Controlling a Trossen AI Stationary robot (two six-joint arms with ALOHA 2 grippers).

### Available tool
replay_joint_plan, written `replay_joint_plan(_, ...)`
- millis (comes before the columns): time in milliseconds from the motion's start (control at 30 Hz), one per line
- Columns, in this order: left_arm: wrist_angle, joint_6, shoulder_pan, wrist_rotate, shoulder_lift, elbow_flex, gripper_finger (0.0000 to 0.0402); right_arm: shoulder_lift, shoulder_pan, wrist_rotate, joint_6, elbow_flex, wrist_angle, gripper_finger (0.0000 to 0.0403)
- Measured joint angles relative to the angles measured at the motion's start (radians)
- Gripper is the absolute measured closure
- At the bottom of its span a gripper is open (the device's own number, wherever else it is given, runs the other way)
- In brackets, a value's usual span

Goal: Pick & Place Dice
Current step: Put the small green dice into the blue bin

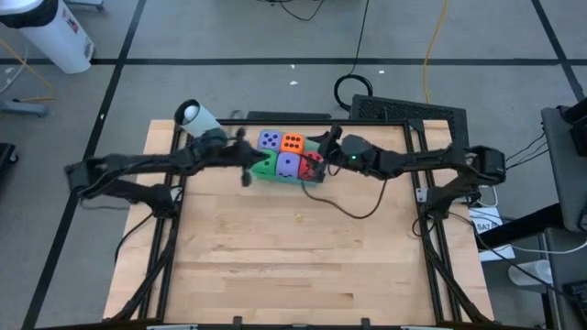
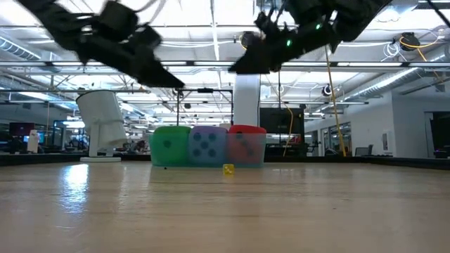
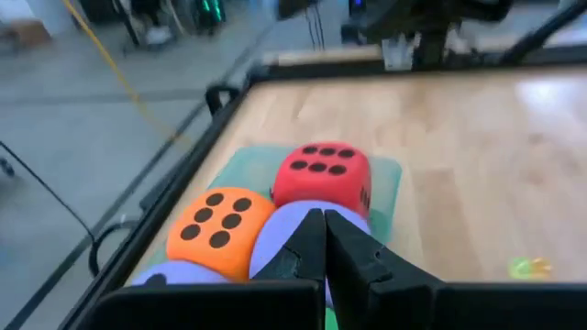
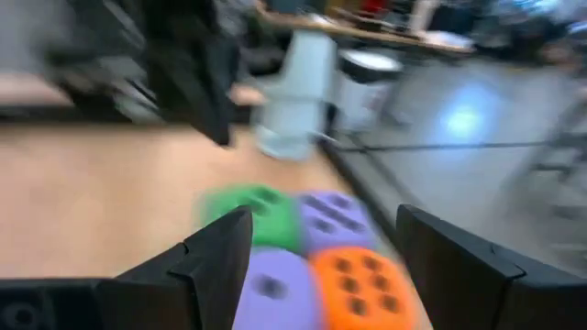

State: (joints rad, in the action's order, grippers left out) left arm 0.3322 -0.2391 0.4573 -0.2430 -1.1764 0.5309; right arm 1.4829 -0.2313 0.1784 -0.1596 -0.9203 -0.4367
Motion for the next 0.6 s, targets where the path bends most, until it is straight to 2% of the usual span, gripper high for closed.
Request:
replay_joint_plan(133,0.109,0.032,0.022,-0.001,0.162,-0.172,0.04,-0.066,0.03,-0.173,0.152,0.0,0.006,0.014)
replay_joint_plan(233,0.109,0.031,0.042,0.055,0.25,-0.249,0.0397,-0.077,0.112,-0.201,0.143,0.0,0.046,0.014)
replay_joint_plan(300,0.112,0.028,0.057,0.088,0.299,-0.271,0.0394,-0.068,0.186,-0.163,0.112,0.001,0.095,0.014)
replay_joint_plan(467,0.076,0.052,0.082,0.106,0.365,-0.279,0.0392,0.044,0.373,0.051,0.063,0.003,0.128,0.014)
replay_joint_plan(600,0.061,0.068,0.079,0.103,0.373,-0.279,0.0398,0.15,0.452,0.083,0.126,0.002,0.119,0.014)
